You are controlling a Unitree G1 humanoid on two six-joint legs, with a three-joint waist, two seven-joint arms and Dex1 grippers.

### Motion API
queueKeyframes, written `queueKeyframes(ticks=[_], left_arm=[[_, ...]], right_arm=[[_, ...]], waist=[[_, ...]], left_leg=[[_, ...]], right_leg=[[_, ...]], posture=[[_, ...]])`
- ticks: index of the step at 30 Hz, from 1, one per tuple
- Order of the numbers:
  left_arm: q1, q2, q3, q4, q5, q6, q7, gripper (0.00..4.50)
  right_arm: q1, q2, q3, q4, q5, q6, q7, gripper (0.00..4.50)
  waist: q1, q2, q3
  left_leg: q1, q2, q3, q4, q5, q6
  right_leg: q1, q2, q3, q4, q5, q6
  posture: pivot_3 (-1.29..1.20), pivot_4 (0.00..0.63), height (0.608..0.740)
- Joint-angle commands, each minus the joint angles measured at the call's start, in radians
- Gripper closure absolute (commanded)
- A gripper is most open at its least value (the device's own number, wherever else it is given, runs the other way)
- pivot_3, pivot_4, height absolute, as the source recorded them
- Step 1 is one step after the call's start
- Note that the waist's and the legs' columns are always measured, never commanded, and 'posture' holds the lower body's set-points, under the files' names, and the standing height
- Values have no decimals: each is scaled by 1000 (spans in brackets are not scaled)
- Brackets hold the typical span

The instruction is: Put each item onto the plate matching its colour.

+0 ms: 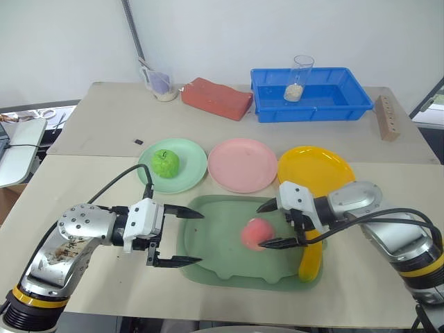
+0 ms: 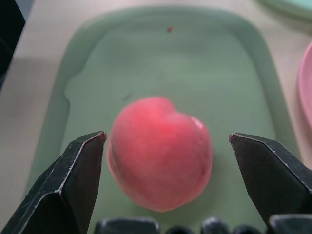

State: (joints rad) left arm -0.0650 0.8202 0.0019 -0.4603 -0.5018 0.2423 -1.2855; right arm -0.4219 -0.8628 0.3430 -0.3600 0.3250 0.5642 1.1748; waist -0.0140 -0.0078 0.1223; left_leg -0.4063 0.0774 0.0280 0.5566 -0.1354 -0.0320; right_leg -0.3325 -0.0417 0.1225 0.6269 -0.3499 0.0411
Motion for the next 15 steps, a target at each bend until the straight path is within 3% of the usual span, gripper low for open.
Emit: queueKeyframes(ticks=[1,8,15], left_arm=[[-5,10,19,-31,-18,-14,4,48],[15,9,14,-55,-24,-8,18,0],[-5,-15,18,-36,-21,4,69,0]], right_arm=[[-1,11,-2,-13,-14,-13,3,0],[16,-1,-13,-32,11,7,43,2079],[-51,21,-73,-9,74,70,46,2230]], waist=[[-1,0,0],[0,0,0],[-1,0,0]], left_leg=[[0,0,0,0,0,0],[0,0,0,0,0,0],[0,0,0,0,0,0]], right_leg=[[0,0,0,0,0,0],[0,0,0,0,0,0],[0,0,0,0,0,0]], posture=[[0,150,740],[0,150,740],[0,150,740]])
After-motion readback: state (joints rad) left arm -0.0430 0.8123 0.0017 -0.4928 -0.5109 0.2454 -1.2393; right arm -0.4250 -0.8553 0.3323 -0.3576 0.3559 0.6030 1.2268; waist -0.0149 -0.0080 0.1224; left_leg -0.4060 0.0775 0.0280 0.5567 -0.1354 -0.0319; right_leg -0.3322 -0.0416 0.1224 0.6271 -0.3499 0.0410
